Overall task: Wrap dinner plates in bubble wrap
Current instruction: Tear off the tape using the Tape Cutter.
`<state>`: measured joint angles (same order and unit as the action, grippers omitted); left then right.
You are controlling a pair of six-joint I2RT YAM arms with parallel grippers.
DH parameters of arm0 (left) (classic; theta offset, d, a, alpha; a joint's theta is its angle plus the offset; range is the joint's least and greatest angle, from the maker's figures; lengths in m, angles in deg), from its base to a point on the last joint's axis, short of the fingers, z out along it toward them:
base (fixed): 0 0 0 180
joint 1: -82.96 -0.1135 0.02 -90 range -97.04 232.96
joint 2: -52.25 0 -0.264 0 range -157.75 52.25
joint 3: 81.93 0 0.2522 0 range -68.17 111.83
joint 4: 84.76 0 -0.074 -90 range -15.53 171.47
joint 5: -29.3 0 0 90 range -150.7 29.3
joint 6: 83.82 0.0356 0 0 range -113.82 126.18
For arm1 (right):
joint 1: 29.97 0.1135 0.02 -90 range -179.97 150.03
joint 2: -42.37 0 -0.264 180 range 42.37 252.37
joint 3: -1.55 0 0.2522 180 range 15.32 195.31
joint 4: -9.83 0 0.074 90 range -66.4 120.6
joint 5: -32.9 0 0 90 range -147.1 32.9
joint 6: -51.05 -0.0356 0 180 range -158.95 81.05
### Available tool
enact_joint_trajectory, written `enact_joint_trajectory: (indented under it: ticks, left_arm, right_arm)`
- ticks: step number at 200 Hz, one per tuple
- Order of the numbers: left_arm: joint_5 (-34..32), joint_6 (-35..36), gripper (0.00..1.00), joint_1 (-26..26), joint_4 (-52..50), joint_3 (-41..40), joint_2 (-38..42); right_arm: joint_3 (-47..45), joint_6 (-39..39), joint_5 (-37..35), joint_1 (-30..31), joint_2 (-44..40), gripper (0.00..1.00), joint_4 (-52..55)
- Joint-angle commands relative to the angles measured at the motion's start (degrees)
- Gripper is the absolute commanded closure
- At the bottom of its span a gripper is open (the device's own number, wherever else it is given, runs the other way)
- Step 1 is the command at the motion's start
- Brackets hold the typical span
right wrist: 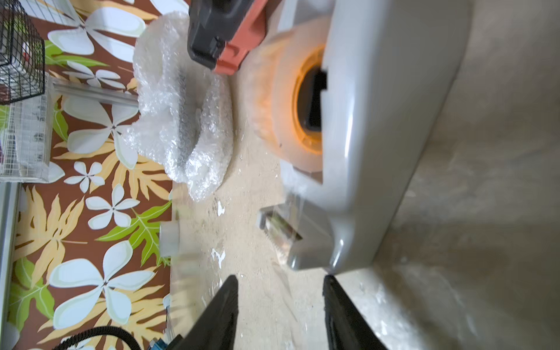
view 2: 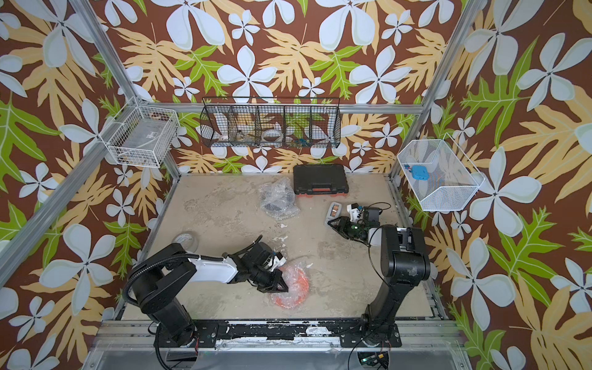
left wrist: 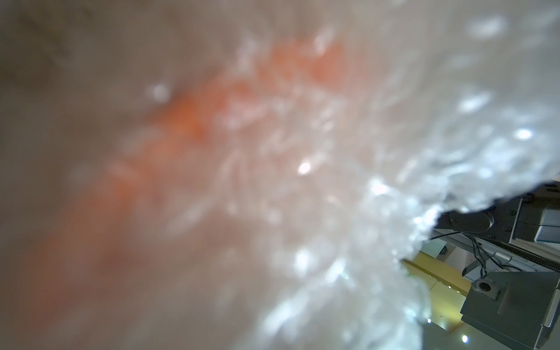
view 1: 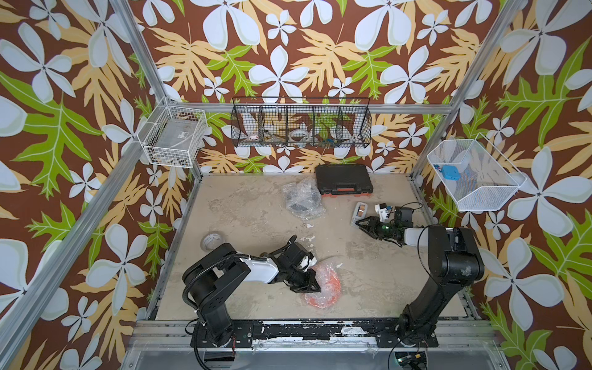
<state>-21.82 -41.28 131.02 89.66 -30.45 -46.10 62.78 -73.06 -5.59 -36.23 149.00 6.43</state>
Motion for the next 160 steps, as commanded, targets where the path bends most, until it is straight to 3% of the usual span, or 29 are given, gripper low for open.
enact_joint_trajectory:
  ticks: [1, 86, 114, 160]
  left_arm:
    - [-6.7, 0.4, 0.91, -0.1, -10.1, -0.7, -0.8]
    - [-6.8, 0.2, 0.91, -0.1, -10.1, -0.5, -0.3]
    - [-6.8, 0.2, 0.91, -0.1, -10.2, -0.5, 0.0]
    - [-7.0, 0.2, 0.91, -0.1, -10.2, -0.5, -0.2]
  right_arm:
    - [0.5, 0.2, 0.3, 0.4, 1.5, 0.56, -3.3]
    - [0.7, -0.8, 1.1, 0.4, 2.7, 0.86, -5.6]
    - [0.7, -0.6, 0.7, 0.4, 2.5, 1.0, -4.9]
    - [0.9, -1.0, -3.5, 1.8, 3.3, 1.0, 5.0]
